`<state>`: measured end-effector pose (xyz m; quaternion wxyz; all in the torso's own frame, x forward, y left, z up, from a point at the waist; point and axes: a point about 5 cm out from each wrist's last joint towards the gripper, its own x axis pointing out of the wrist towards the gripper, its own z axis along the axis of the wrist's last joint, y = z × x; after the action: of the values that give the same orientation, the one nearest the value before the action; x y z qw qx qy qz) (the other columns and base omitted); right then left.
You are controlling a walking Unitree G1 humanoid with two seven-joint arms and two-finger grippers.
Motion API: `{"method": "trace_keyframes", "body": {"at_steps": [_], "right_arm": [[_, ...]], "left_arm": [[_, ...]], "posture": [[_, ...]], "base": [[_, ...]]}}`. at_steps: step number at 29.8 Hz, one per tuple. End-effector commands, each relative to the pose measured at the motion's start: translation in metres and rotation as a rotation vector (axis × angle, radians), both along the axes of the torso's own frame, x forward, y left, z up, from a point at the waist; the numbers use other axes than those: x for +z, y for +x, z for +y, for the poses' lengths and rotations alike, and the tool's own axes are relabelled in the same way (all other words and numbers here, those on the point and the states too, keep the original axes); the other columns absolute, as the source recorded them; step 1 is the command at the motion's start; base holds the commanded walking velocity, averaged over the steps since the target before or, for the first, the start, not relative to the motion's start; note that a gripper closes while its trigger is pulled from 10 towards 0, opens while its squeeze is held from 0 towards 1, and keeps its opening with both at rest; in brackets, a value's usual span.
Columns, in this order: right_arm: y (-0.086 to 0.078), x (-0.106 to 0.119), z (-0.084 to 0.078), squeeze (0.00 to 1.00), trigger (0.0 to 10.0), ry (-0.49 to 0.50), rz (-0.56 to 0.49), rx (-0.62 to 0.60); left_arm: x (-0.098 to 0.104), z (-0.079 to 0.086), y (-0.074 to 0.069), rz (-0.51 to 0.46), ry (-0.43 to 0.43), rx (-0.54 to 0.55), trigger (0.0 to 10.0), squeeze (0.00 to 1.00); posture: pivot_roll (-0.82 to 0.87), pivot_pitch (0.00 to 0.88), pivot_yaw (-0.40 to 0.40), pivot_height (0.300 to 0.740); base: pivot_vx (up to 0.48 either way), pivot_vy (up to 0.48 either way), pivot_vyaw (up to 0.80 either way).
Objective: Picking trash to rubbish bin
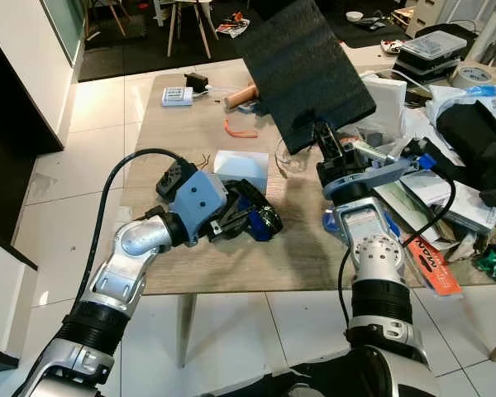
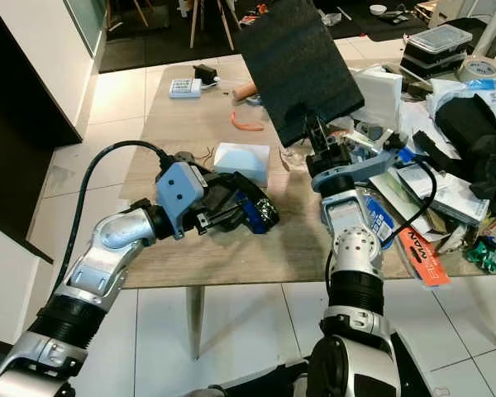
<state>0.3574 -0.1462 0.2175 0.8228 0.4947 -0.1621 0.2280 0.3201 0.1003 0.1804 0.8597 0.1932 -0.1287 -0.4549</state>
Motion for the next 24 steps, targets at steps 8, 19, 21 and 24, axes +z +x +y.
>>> {"method": "trace_keyframes", "body": {"at_steps": [8,19,21,24], "right_arm": [[-0.018,-0.010,0.016,0.00,0.0,-0.092,-0.040,0.141],[-0.037,-0.009,0.008,0.00,10.0,-0.149,-0.112,0.217],[-0.038,-0.006,0.003,0.00,10.0,-0.157,-0.124,0.213],[-0.038,-0.005,0.000,0.00,10.0,-0.168,-0.128,0.205]], "left_arm": [[0.017,0.011,0.000,0.060,-0.207,-0.007,10.0,0.00],[0.019,0.028,-0.005,0.153,-0.335,-0.046,10.0,0.00],[0.017,0.034,-0.005,0.179,-0.345,-0.033,10.0,0.00],[0.014,0.040,-0.003,0.192,-0.350,-0.010,10.0,0.00]], "posture": [[-0.01,0.132,0.052,0.740],[-0.02,0.123,0.044,0.740],[-0.02,0.114,0.042,0.740],[-0.03,0.114,0.038,0.740]], "base": [[0.000,0.000,0.00],[0.000,0.000,0.00],[0.000,0.000,0.00],[-0.199,0.000,0.00]]}}
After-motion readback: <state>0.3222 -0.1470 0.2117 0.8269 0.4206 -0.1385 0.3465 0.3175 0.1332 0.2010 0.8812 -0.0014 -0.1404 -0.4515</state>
